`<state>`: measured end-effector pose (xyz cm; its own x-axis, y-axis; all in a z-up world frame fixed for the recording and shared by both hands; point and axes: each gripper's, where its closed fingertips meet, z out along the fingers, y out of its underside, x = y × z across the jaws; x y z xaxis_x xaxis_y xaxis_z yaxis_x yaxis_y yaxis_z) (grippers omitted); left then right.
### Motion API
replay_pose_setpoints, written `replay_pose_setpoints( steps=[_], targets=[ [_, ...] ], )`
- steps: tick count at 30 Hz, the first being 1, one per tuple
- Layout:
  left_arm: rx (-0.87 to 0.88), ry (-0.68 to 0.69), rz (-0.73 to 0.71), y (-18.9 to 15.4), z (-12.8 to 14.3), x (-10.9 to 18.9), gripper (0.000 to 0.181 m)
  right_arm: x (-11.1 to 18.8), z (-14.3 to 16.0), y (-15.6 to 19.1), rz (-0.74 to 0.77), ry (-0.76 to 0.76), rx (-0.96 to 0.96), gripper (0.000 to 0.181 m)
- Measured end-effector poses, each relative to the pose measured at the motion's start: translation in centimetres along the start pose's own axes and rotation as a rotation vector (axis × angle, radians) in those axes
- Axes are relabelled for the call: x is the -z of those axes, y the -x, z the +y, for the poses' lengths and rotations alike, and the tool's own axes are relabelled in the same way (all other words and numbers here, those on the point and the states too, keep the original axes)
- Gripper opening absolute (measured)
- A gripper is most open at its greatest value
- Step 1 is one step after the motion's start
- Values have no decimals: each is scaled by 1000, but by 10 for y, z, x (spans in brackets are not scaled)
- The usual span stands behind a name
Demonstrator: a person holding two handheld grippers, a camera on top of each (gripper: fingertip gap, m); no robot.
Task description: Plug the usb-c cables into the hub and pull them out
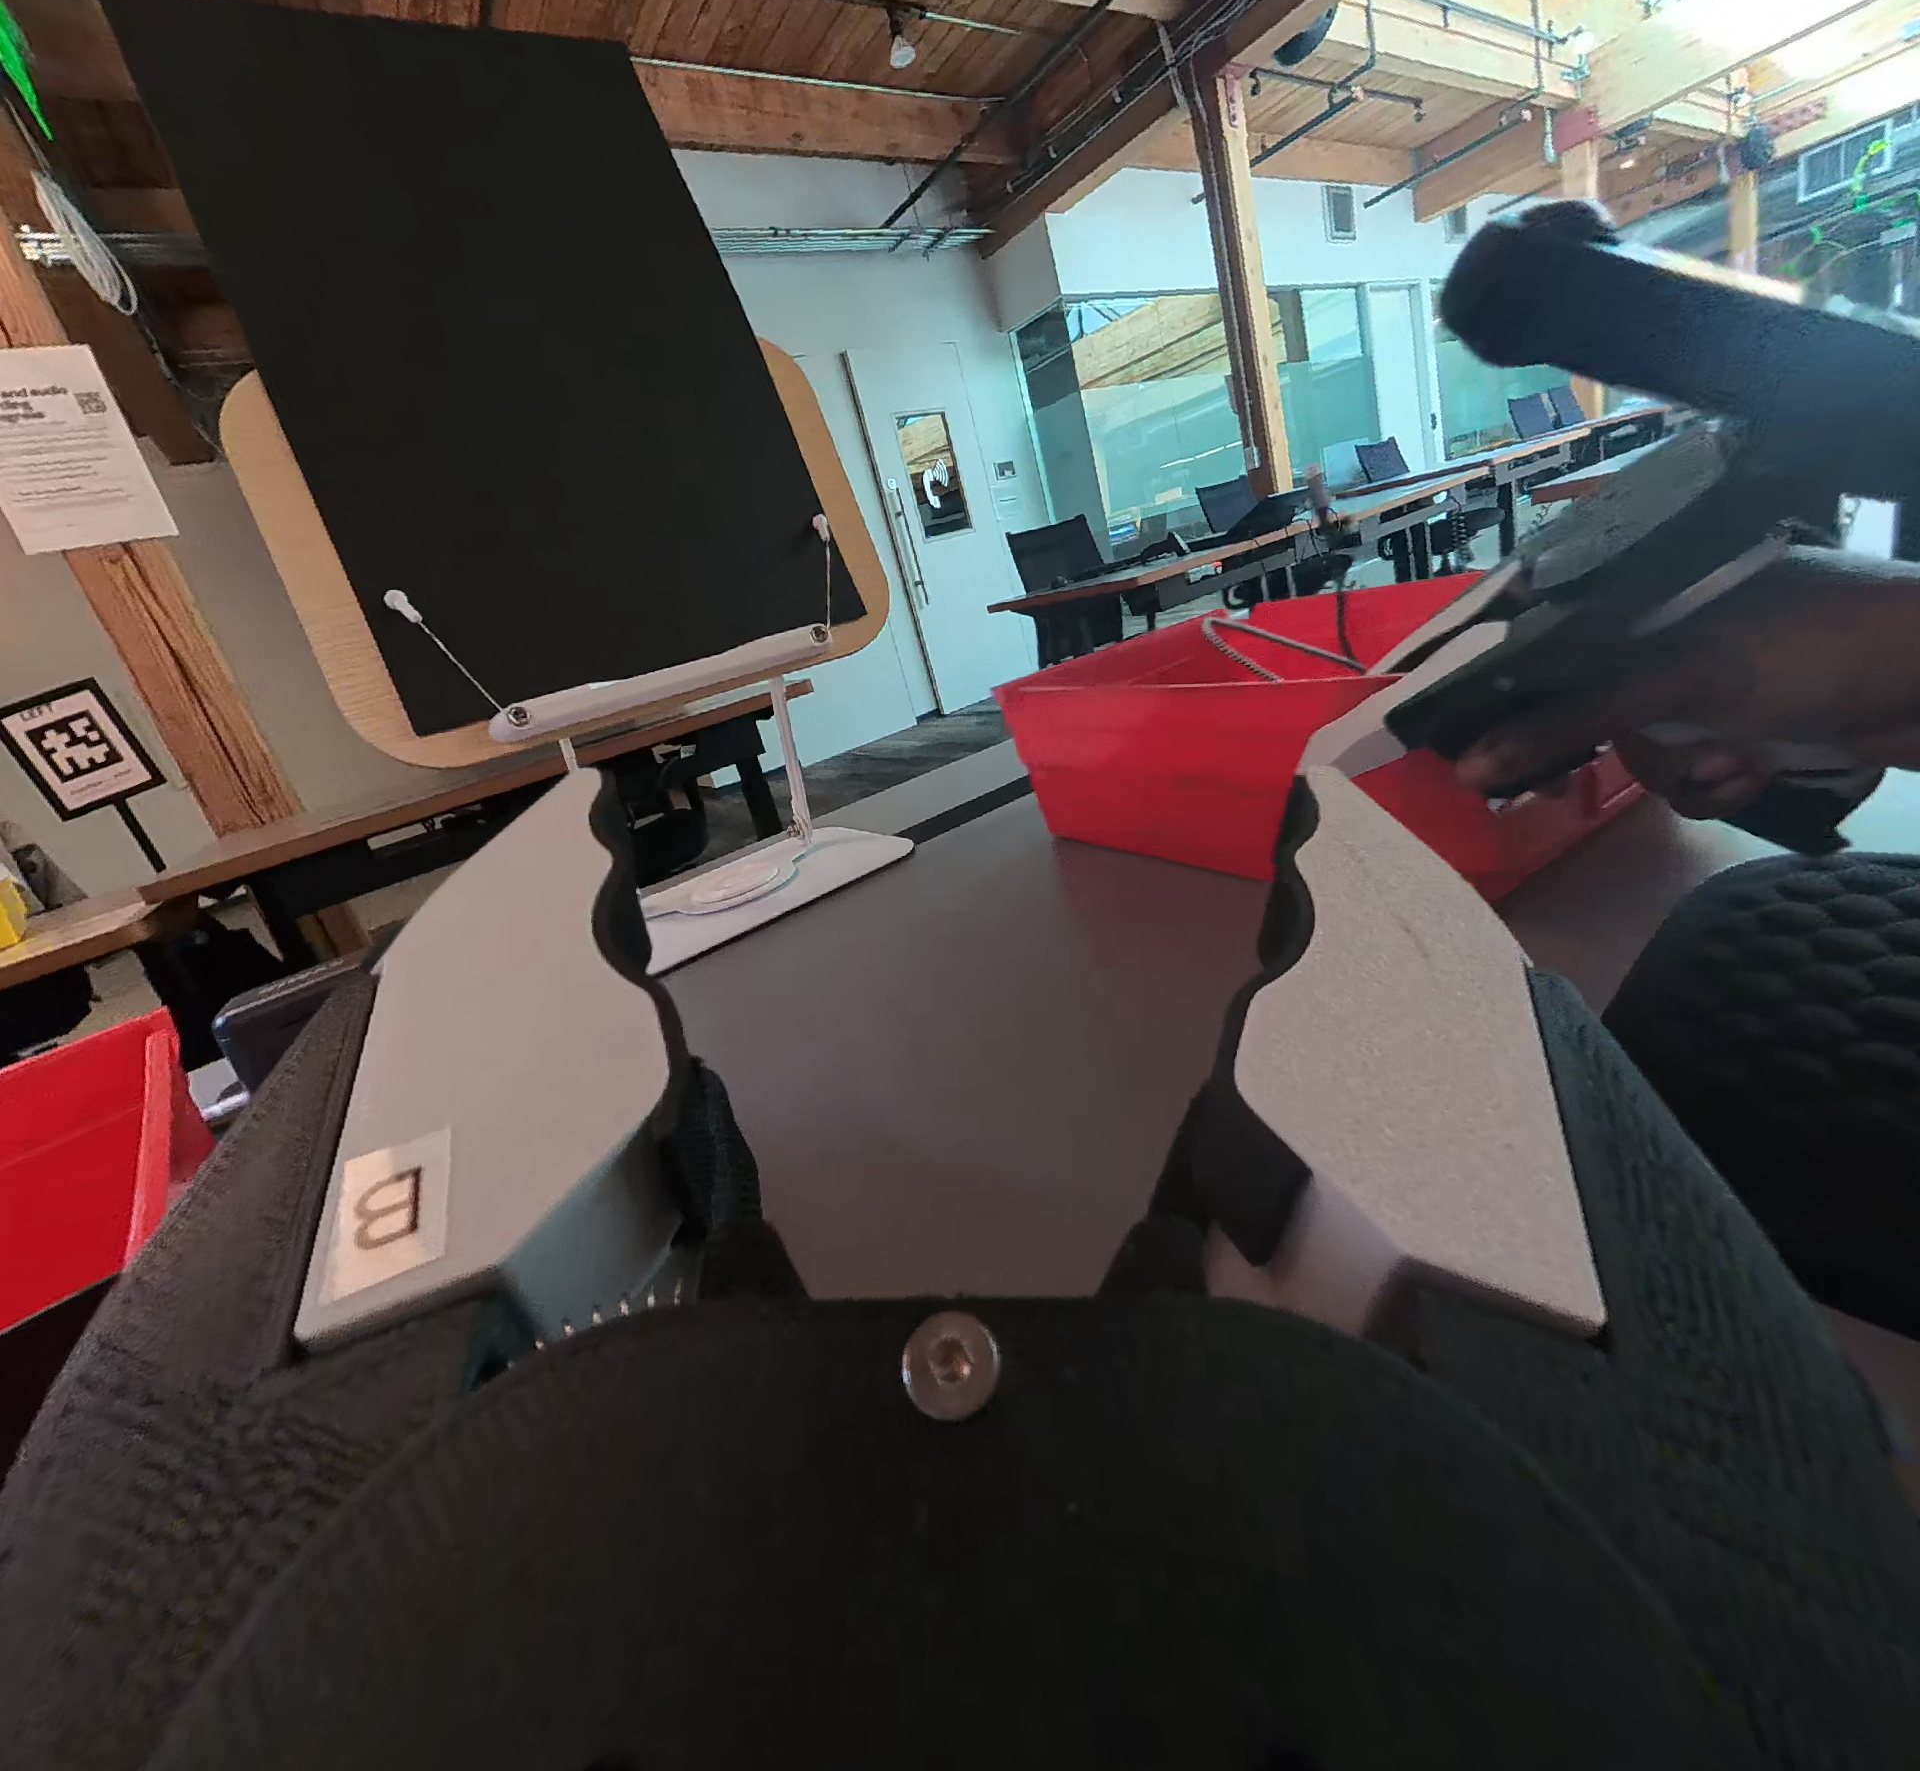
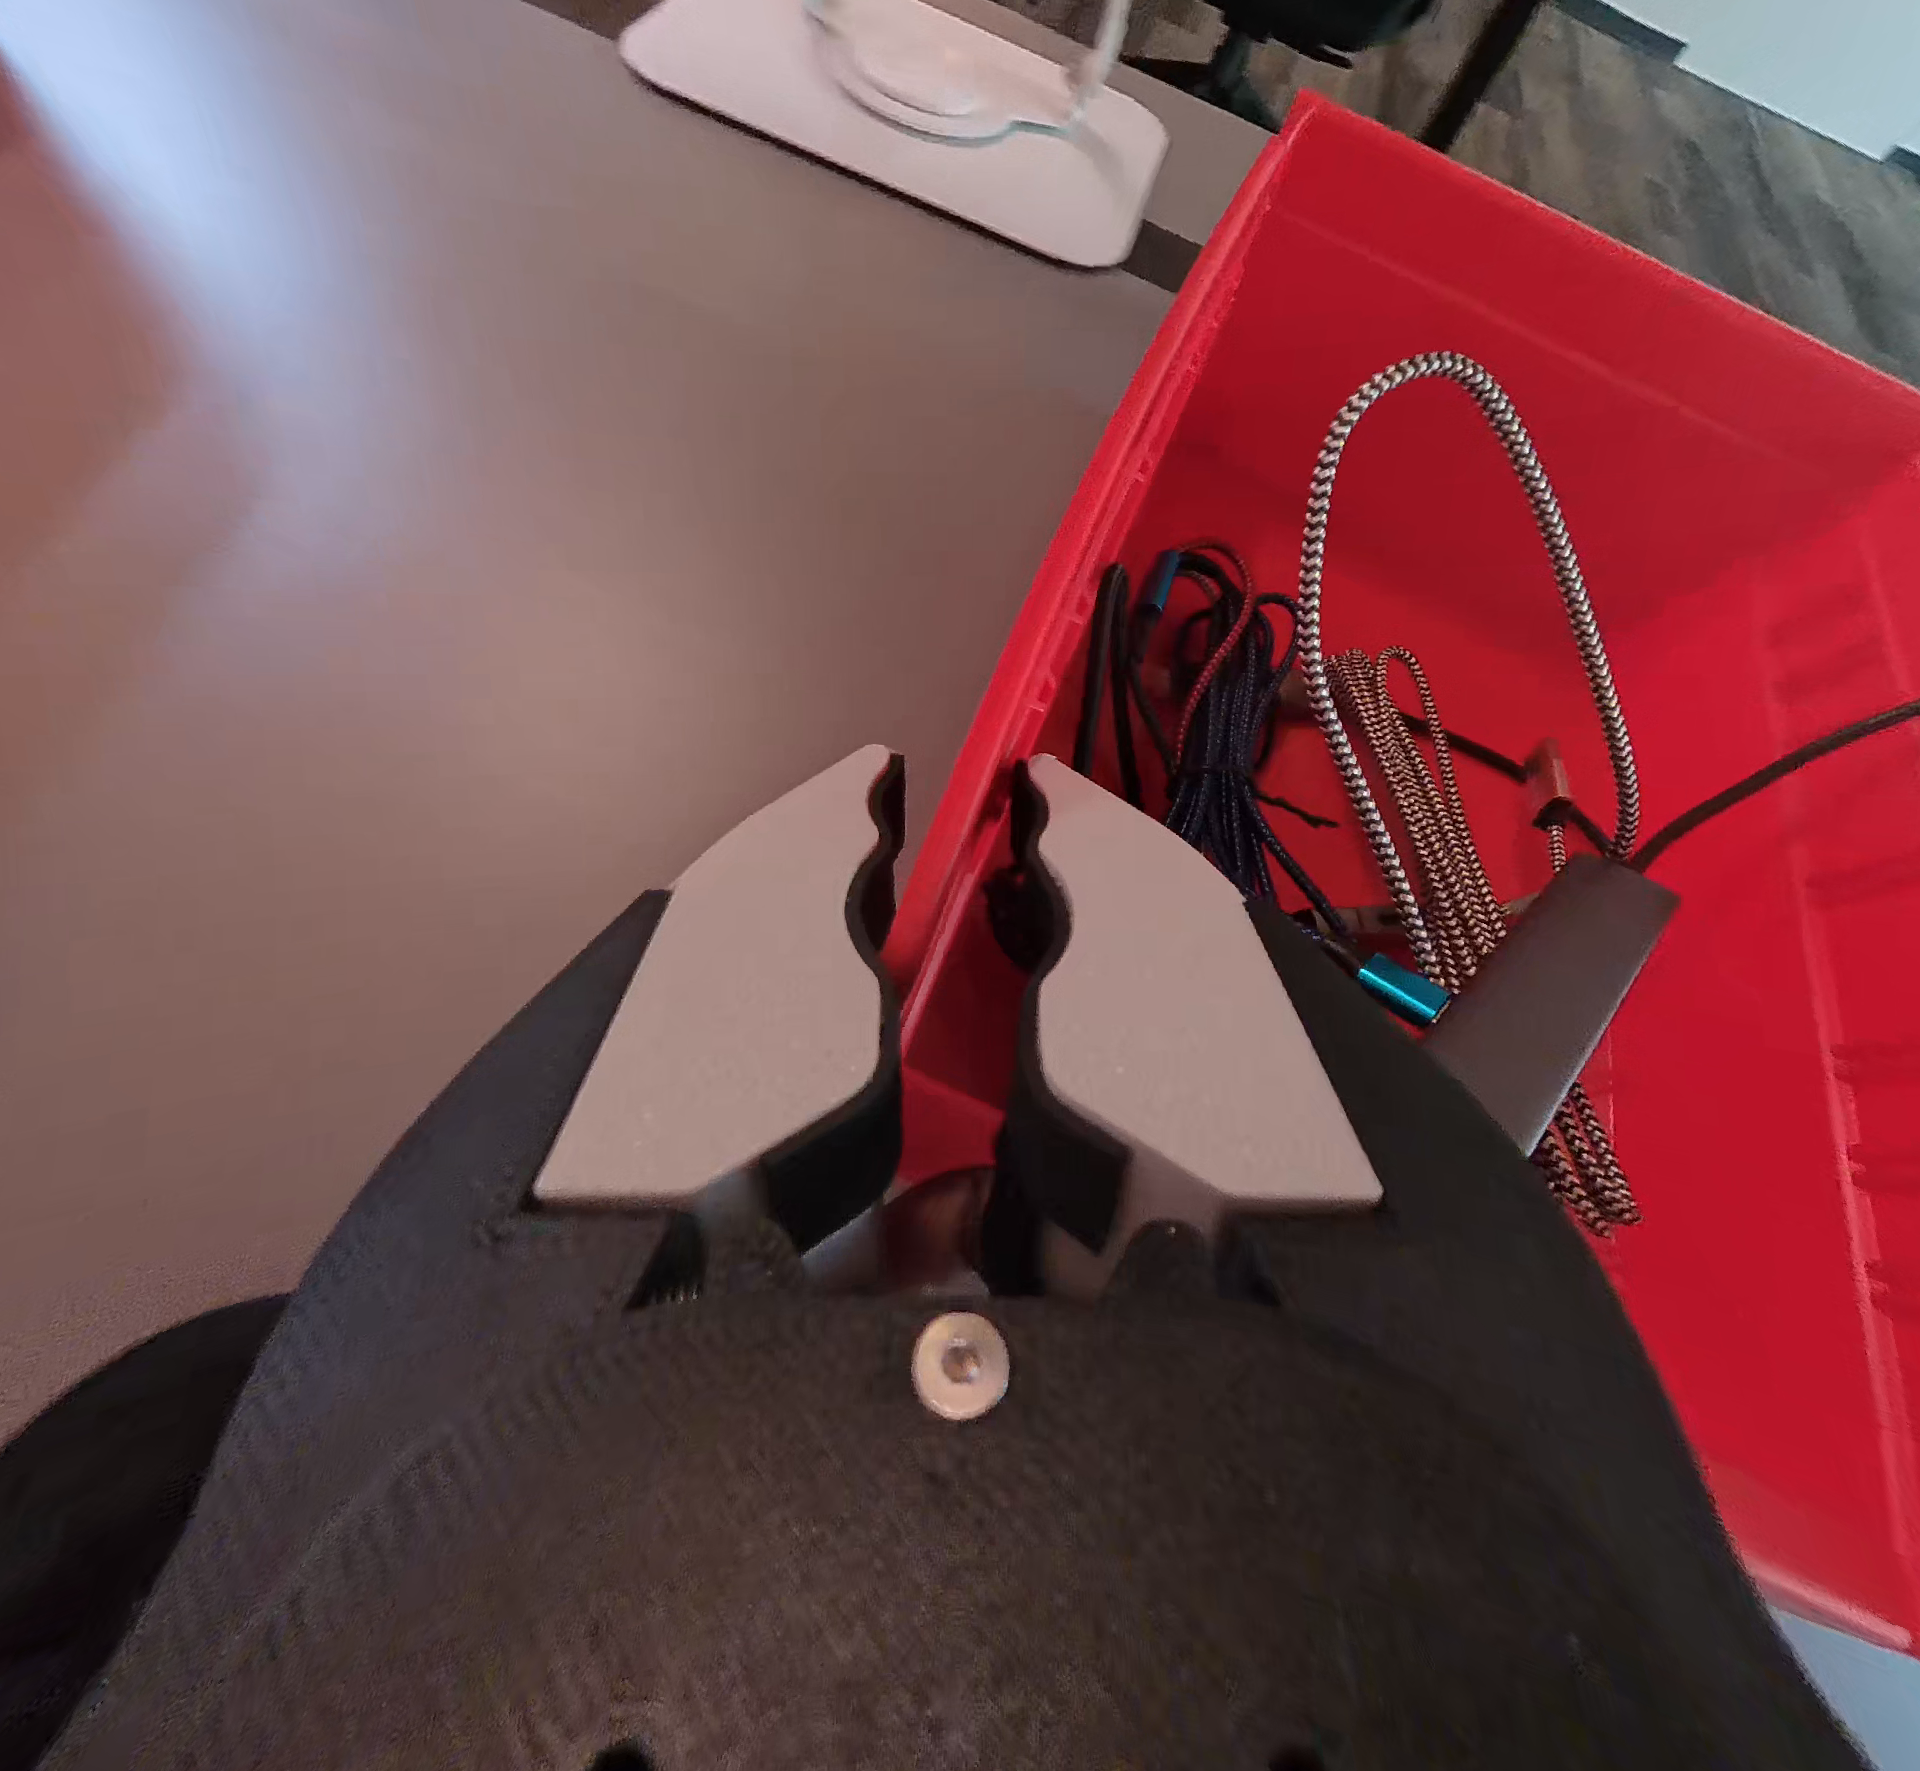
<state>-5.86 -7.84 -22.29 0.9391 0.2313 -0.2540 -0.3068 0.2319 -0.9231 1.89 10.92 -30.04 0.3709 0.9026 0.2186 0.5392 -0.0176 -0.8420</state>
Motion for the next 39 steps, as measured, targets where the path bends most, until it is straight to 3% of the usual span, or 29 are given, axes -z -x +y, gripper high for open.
replay_pose_setpoints(
  steps=[7, 10, 17, 19, 21, 23, 25, 28, 30, 32, 34, 36, 37, 39],
  targets=[
    [48, -25, -47, 14, -11, 12, 98, -20, -36, 93, -172, -6, 127, 20],
    [-13, -3, -49, 23, -26, 24, 91, -28, -53, 137, -259, -31, 121, 24],
    [-103, -33, -245, 101, -85, 86, 84, -27, -84, 231, -522, -103, 116, 39],
    [-122, 34, -352, 135, -83, 112, 85, -13, -101, 236, -532, -244, 77, 50],
    [-141, 133, -516, 176, -72, 147, 86, 15, -126, 230, -530, -484, 36, 63],
    [-134, 254, -662, 212, -51, 184, 93, 49, -144, 228, -584, -701, -55, 68],
    [-84, 400, -708, 232, -19, 210, 99, 73, -146, 238, -689, -792, -173, 73],
    [20, 533, -674, 239, 24, 227, 98, 72, -126, 279, -821, -693, -240, 86],
    [37, 551, -667, 242, 40, 232, 95, 57, -110, 305, -815, -576, -174, 100],
    [119, 560, -633, 239, 56, 231, 90, 49, -108, 313, -766, -512, -100, 99],
    [184, 593, -584, 232, 66, 227, 73, 37, -101, 321, -727, -429, -53, 89],
    [193, 627, -536, 224, 70, 224, 46, 25, -93, 329, -703, -326, 3, 84],
    [193, 638, -568, 226, 71, 226, 38, 19, -88, 333, -693, -271, 30, 76],
    [203, 639, -645, 231, 69, 233, 10, 6, -79, 336, -642, -177, 77, 26]
  ],
)
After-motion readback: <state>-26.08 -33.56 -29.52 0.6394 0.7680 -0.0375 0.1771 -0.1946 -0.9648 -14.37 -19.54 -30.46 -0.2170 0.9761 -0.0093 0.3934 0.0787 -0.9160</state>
